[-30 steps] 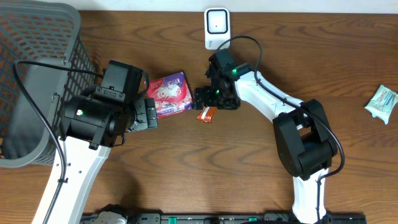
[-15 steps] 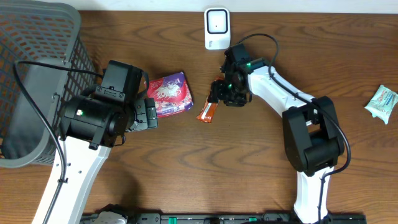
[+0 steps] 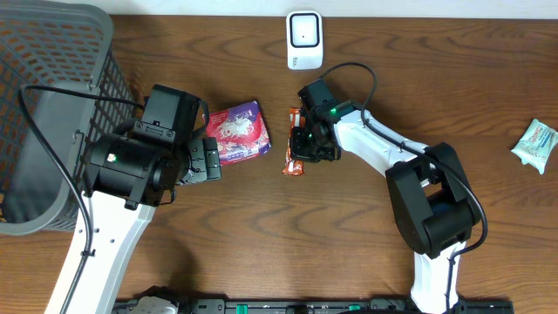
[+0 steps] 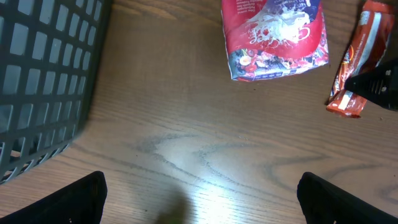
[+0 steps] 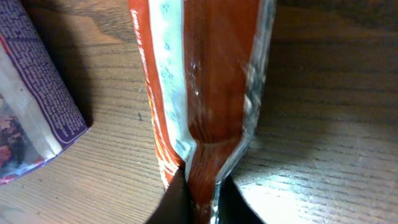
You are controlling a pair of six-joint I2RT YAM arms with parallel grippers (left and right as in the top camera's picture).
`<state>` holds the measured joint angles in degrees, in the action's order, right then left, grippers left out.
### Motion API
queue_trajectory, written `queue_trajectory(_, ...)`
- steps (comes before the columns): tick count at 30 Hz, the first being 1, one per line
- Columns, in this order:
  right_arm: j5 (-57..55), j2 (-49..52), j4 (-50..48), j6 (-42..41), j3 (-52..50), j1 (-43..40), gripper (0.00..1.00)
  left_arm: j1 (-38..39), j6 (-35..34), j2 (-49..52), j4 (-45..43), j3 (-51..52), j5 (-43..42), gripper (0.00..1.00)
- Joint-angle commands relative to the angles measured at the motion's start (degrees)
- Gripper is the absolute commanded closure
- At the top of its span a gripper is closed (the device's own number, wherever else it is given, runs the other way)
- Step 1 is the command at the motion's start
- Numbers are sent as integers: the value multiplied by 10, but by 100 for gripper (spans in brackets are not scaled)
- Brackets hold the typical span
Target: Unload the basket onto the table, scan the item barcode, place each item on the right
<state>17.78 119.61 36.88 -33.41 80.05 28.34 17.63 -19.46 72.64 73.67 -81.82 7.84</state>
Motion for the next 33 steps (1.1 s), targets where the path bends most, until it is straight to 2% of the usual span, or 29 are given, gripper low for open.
queue_trajectory(1, -25, 11, 13, 18, -16, 2, 99, -3, 1, 0, 2, 2, 2, 2)
queue_trajectory(8, -30, -63, 26, 141, 2, -10, 99, -3, 1, 0, 2, 2, 2, 2)
queue_trajectory(10, -73, -94, 33, 180, 5, -10, 99, -3, 1, 0, 2, 2, 2, 2)
queue_trajectory(17, -476, -139, 127, 129, 5, 7, 99, -3, 1, 0, 2, 2, 2, 2)
queue_trajectory(20, -577, -121, 155, 104, 5, 8, 99, -3, 1, 0, 2, 2, 2, 2)
queue_trajectory(26, -734, -48, 183, 103, 5, 5, 99, -3, 1, 0, 2, 2, 2, 2)
queue_trajectory(28, -785, -19, 205, 105, 5, 5, 96, -3, 1, 0, 2, 2, 2, 2)
queue_trajectory(31, -776, 5, 219, 119, 5, 8, 88, -3, 1, 0, 2, 2, 2, 2)
queue_trajectory(33, -727, 14, 218, 118, 5, 13, 85, -3, 1, 0, 2, 2, 2, 2)
